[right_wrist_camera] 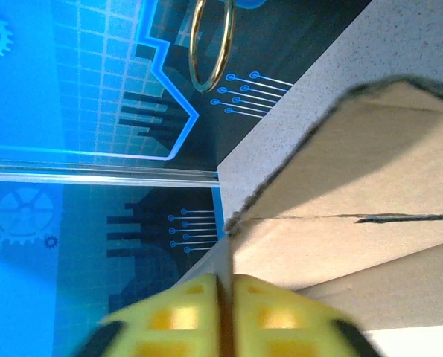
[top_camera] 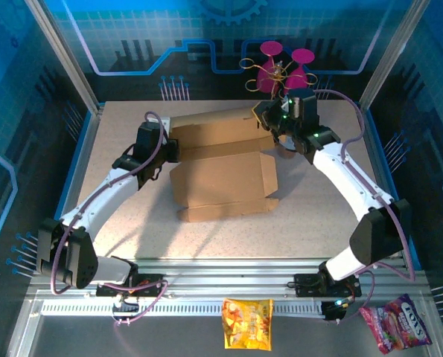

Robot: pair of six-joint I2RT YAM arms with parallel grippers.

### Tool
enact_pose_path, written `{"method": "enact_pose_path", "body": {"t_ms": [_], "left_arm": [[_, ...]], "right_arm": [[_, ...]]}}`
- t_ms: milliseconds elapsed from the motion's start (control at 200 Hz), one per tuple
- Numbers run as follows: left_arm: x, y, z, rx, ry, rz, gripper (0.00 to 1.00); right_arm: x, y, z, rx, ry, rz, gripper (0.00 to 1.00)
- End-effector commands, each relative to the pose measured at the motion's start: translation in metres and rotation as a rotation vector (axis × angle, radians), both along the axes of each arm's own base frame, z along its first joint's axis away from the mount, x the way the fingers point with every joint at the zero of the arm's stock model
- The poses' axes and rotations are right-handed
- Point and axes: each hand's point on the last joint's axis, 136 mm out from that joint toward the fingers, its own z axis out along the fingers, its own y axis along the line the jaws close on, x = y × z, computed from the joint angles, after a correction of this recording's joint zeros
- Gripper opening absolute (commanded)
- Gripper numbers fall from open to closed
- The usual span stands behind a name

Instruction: Fold the paper box

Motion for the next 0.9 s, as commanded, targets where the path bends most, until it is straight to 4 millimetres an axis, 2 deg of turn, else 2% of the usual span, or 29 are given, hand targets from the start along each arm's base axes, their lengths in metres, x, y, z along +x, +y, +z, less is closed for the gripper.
{"method": "enact_pose_path", "body": {"t_ms": [0, 95, 215, 285, 410, 490, 690, 896], "left_arm": [[-0.001, 0.008, 0.017, 0.005, -0.016, 0.039, 0.00], [-0.001, 0.009, 0.019, 0.007, -0.005, 0.038, 0.00], [0.000, 0.008, 0.025, 0.006, 0.001, 0.034, 0.00], [0.000, 0.008, 0.027, 0.007, 0.006, 0.031, 0.00], [0.000, 0.005, 0.030, 0.004, 0.018, 0.015, 0.00], [0.000, 0.004, 0.031, -0.005, 0.024, 0.008, 0.00], [0.001, 0.001, 0.034, -0.017, 0.039, -0.007, 0.00], [-0.001, 0.001, 0.036, -0.024, 0.045, -0.016, 0.00]], "right_arm": [[-0.008, -0.012, 0.022, -0.005, -0.073, -0.017, 0.38], [-0.015, -0.034, 0.023, -0.031, -0.105, -0.062, 0.50], [-0.033, -0.061, 0.010, -0.076, -0.146, -0.121, 0.51], [-0.043, -0.069, -0.008, -0.106, -0.137, -0.131, 0.51], [-0.054, -0.069, -0.047, -0.095, -0.096, -0.121, 0.55], [-0.048, -0.070, -0.064, -0.086, -0.086, -0.121, 0.59], [-0.020, -0.057, -0.084, -0.112, -0.080, -0.057, 0.61], [-0.001, -0.058, -0.100, -0.150, -0.072, -0.061, 0.61]]}}
